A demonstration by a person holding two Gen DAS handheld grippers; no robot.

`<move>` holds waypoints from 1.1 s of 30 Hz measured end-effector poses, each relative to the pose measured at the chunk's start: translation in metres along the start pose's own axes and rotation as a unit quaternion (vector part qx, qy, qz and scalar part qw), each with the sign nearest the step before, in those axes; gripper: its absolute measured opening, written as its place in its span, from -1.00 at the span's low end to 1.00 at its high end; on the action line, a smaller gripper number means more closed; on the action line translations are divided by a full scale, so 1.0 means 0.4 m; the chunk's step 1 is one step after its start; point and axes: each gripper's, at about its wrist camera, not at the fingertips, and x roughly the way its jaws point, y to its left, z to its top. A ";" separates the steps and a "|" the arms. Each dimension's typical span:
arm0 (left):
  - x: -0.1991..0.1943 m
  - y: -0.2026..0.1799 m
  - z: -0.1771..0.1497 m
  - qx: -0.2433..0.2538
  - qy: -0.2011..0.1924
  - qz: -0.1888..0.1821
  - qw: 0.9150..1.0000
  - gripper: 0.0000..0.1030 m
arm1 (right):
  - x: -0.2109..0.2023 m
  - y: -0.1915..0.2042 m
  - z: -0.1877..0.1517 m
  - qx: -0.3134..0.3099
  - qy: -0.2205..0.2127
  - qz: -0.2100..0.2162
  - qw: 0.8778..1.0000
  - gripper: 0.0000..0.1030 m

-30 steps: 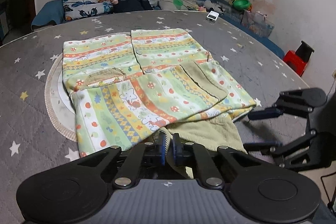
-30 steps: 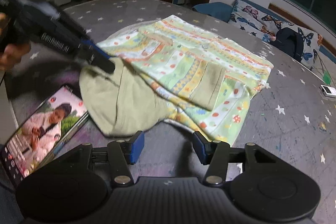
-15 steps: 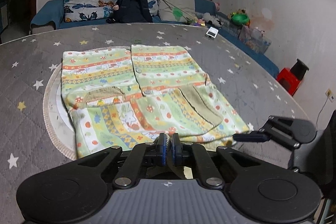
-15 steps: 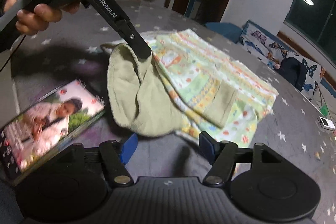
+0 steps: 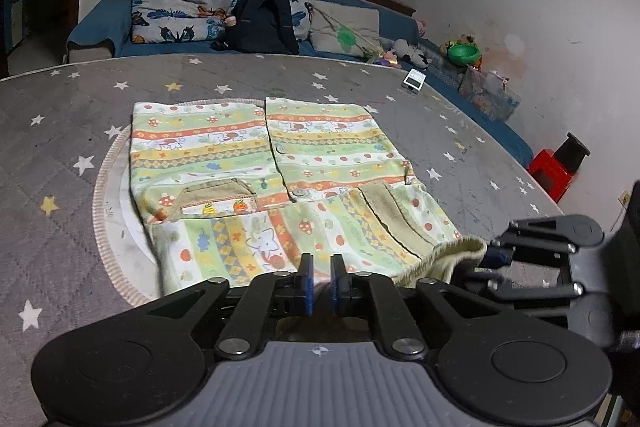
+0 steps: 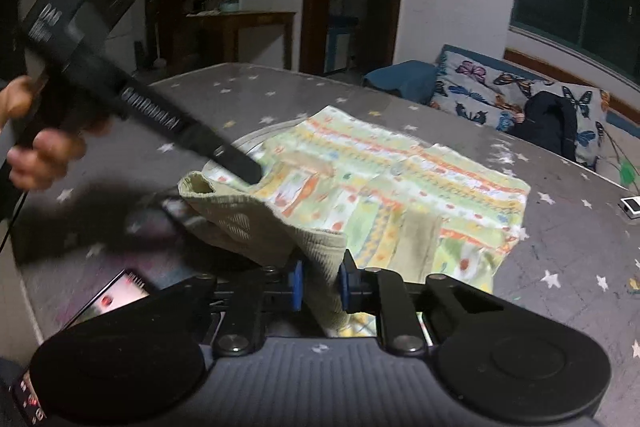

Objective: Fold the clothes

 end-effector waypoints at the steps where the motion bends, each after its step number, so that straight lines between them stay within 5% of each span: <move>1: -0.007 0.003 -0.004 0.003 -0.005 0.001 1.000 -0.63 | 0.001 -0.004 0.003 0.003 -0.002 0.000 1.000 -0.71; 8: -0.059 -0.009 -0.041 0.063 -0.045 -0.010 0.997 -0.05 | 0.019 -0.030 0.035 0.018 -0.015 -0.009 1.000 -0.73; 17: -0.006 -0.109 -0.075 0.172 -0.056 -0.007 0.983 -0.01 | 0.038 -0.061 0.057 0.036 -0.016 -0.002 0.999 -0.73; 23: 0.006 -0.144 -0.106 0.221 -0.062 -0.011 0.973 0.20 | 0.042 -0.076 0.052 0.046 -0.012 -0.004 0.999 -0.73; 27: 0.021 -0.154 -0.114 0.238 -0.061 0.004 0.969 0.15 | 0.052 -0.081 0.055 0.052 -0.012 0.000 0.999 -0.73; 30: 0.037 -0.161 -0.115 0.251 -0.061 0.016 0.966 -0.32 | 0.050 -0.079 0.052 0.053 -0.014 0.003 0.998 -0.72; 33: 0.042 -0.153 -0.105 0.242 -0.064 0.018 0.968 -0.54 | 0.043 -0.081 0.047 0.056 -0.013 0.004 0.998 -0.71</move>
